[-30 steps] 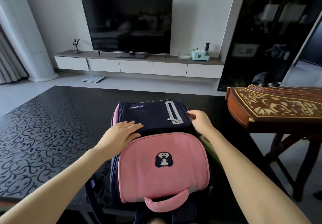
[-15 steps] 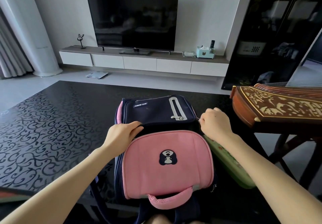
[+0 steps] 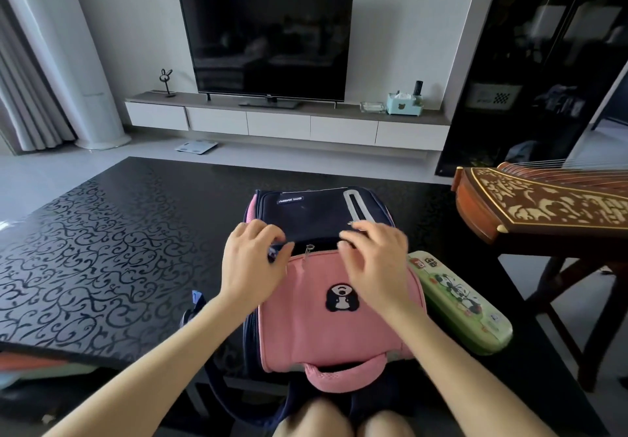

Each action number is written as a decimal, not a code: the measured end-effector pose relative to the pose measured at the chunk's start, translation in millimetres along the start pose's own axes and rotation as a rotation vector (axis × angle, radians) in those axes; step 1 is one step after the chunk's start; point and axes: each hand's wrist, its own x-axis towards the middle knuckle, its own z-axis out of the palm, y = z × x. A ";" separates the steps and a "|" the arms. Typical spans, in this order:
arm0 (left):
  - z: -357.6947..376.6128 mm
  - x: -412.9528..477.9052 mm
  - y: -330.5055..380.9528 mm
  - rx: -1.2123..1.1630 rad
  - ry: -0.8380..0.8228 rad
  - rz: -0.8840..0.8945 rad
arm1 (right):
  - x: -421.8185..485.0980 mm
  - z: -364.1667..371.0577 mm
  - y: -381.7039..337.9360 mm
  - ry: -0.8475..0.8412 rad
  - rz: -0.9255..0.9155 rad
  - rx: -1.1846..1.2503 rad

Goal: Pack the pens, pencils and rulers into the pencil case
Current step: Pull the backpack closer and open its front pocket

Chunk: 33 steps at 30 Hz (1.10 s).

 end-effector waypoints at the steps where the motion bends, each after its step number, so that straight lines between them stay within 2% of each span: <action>1: 1.8 -2.4 8.8 0.044 0.015 -0.002 | 2.2 -1.3 12.3 -0.045 0.039 -0.054; 4: 15.0 -8.3 39.7 0.204 -0.146 -0.038 | -5.7 9.4 31.6 -0.297 0.083 -0.166; 5: 20.2 -8.4 46.0 0.252 -0.210 -0.042 | -11.3 13.6 33.6 -0.330 0.084 -0.184; 7: 26.0 -7.1 49.1 0.276 -0.267 -0.030 | -20.2 16.8 35.8 -0.316 0.071 -0.224; 12: 20.2 -21.5 8.3 0.167 -0.128 0.217 | -36.9 17.4 39.0 -0.249 0.030 -0.284; 16: -1.1 -33.8 -51.2 0.287 -0.165 0.280 | -45.5 21.5 38.7 -0.303 0.006 -0.327; 19: -9.6 -11.1 -84.5 0.162 -0.246 0.141 | -47.4 24.5 36.8 -0.320 -0.009 -0.347; 21: -13.9 17.2 -91.9 0.118 -0.398 0.068 | -49.3 26.5 37.3 -0.335 -0.009 -0.354; 24: -6.5 61.2 -93.9 0.154 -0.607 -0.122 | -52.7 32.9 37.9 -0.361 -0.015 -0.392; 26: 1.0 74.5 -81.5 0.242 -0.652 -0.169 | -52.5 36.6 37.5 -0.380 0.005 -0.399; 28: 5.2 72.2 -65.0 0.275 -0.519 -0.100 | -50.2 36.0 35.2 -0.339 -0.001 -0.362; 30: 5.3 51.4 -43.0 0.035 -0.358 0.034 | -48.0 25.8 38.2 -0.229 0.006 -0.289; 31: 3.9 40.6 -33.2 -0.052 -0.347 0.117 | -46.6 18.1 42.9 -0.159 0.056 -0.246; 33: 7.9 23.1 -20.4 0.013 -0.486 0.235 | -50.1 -5.0 64.6 -0.046 0.261 -0.205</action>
